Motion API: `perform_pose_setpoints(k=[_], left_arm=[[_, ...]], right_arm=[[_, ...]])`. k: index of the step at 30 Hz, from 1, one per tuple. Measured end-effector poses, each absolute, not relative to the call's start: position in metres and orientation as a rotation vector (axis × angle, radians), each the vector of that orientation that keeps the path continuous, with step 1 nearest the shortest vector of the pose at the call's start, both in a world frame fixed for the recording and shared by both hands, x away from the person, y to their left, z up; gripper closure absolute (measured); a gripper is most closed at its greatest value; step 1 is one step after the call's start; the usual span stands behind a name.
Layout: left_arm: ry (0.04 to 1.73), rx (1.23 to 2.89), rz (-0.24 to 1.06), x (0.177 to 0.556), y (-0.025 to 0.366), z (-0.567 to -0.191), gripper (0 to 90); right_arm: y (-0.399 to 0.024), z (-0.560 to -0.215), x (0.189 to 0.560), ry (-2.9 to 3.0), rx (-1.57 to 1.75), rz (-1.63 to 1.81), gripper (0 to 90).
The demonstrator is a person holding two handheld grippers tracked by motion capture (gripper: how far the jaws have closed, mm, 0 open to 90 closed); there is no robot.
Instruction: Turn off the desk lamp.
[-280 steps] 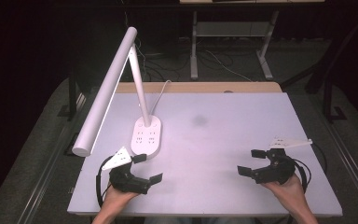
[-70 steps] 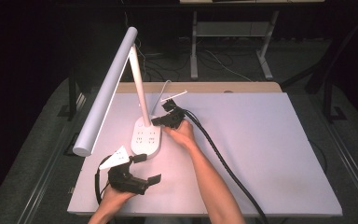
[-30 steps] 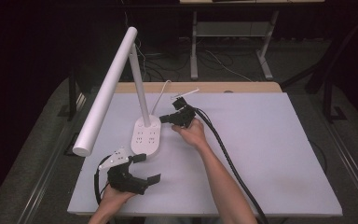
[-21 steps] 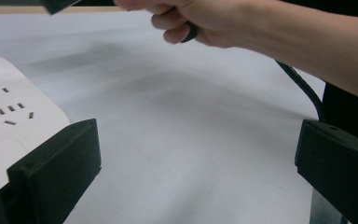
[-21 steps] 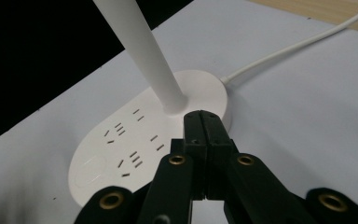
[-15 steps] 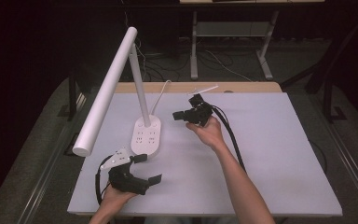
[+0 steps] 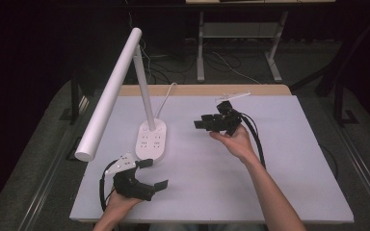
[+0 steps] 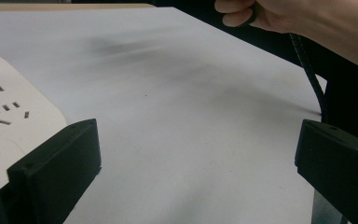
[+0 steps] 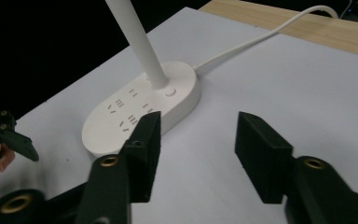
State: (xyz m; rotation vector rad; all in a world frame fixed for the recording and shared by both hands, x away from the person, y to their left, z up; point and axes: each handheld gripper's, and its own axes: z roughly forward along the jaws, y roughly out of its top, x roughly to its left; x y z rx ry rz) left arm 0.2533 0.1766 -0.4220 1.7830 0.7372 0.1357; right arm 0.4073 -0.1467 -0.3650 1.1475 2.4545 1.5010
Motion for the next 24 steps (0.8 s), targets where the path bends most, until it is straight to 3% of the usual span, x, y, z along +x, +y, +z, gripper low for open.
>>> perform_pose_setpoints(k=[5, 8, 11, 13, 24], left_arm=[[0.739, 1.785, 0.137, 0.253, 0.177, -0.422, 0.0], [0.739, 1.786, 0.138, 0.253, 0.176, -0.422, 0.0], [0.740, 1.786, 0.137, 0.253, 0.176, -0.422, 0.0], [0.739, 1.787, 0.137, 0.253, 0.175, -0.422, 0.0], [0.740, 1.789, 0.138, 0.253, 0.175, -0.422, 0.0]], right_arm=[[-0.168, -0.366, 0.395, 2.428, 1.185, 1.515, 30.4], [-0.177, -0.367, 0.387, 2.446, 1.200, 1.503, 13.5], [-0.185, -0.368, 0.379, 2.445, 1.194, 1.485, 8.8], [-0.191, -0.368, 0.373, 2.446, 1.199, 1.490, 0.6], [-0.216, -0.372, 0.341, 2.441, 1.208, 1.491, 0.6]])
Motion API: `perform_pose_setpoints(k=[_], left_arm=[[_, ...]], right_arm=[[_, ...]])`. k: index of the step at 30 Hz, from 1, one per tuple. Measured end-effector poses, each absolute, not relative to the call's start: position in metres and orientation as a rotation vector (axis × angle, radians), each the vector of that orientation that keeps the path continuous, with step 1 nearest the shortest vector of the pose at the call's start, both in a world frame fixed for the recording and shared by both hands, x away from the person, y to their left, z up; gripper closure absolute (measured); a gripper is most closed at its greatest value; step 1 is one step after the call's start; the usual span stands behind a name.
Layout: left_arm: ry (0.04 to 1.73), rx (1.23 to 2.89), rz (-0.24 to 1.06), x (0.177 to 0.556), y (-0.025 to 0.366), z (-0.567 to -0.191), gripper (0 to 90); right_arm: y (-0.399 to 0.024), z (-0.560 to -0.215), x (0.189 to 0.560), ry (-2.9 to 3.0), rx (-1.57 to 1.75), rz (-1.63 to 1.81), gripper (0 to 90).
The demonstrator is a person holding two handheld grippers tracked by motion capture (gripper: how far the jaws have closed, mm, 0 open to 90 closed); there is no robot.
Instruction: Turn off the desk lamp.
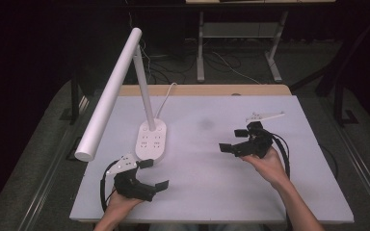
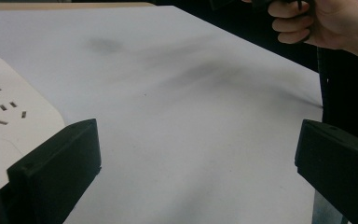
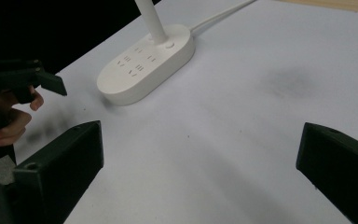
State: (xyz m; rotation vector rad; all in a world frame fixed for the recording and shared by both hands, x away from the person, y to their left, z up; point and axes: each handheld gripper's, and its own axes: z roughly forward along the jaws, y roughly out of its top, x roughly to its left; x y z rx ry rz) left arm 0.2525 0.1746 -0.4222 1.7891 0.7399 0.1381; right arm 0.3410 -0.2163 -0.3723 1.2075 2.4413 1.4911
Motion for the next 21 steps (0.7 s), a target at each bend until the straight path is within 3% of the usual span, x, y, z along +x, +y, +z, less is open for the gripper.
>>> perform_pose_setpoints(k=[21], left_arm=[[0.752, 1.791, 0.153, 0.251, 0.175, -0.422, 0.0]], right_arm=[[-0.277, -0.408, 0.261, 2.338, 1.324, 1.458, 0.7]])
